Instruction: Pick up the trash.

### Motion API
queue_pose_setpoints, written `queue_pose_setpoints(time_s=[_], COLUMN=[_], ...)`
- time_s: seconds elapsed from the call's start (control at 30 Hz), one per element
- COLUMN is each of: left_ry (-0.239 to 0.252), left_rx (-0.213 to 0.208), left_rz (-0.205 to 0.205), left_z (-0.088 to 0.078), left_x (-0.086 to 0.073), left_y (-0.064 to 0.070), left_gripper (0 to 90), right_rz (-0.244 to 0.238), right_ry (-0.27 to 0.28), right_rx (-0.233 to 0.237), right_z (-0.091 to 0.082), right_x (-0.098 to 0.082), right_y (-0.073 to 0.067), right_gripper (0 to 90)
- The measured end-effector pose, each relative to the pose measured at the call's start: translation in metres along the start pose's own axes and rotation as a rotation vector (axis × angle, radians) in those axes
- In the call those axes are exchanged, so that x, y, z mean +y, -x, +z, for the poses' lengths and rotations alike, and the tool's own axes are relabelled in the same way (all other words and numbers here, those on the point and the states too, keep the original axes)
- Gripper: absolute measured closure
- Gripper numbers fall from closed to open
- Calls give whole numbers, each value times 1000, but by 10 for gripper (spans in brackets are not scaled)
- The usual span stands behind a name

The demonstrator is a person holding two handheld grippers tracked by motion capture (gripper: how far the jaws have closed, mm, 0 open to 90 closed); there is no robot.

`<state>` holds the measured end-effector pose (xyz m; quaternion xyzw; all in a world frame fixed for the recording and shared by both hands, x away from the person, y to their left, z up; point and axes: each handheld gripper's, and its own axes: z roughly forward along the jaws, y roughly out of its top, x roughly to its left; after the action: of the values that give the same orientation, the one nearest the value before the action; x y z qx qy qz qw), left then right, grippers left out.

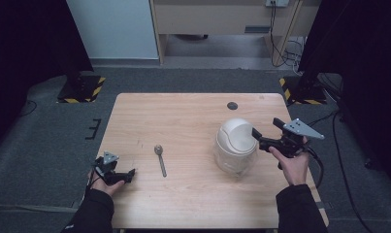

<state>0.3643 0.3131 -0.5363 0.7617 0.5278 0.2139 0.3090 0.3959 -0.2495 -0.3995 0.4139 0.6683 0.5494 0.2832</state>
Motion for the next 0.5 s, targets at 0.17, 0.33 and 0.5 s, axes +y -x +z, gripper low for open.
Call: queue_pose_setpoints(time_s=[0.17,0.33,0.5], left_ry=[0,0,0], left_rx=[0,0,0], left_rz=[0,0,0], left_z=[0,0,0], left_x=[0,0,0], left_y=[0,0,0], left_gripper=[0,0,0], right_rz=[-23,2,-6], right_ry=[-59,-70,-102], right_rx=[15,28,22], right_z=[13,21,25], right_x=[-11,-19,-28], right_y=[-8,-10,-10], right_gripper=[79,94,90])
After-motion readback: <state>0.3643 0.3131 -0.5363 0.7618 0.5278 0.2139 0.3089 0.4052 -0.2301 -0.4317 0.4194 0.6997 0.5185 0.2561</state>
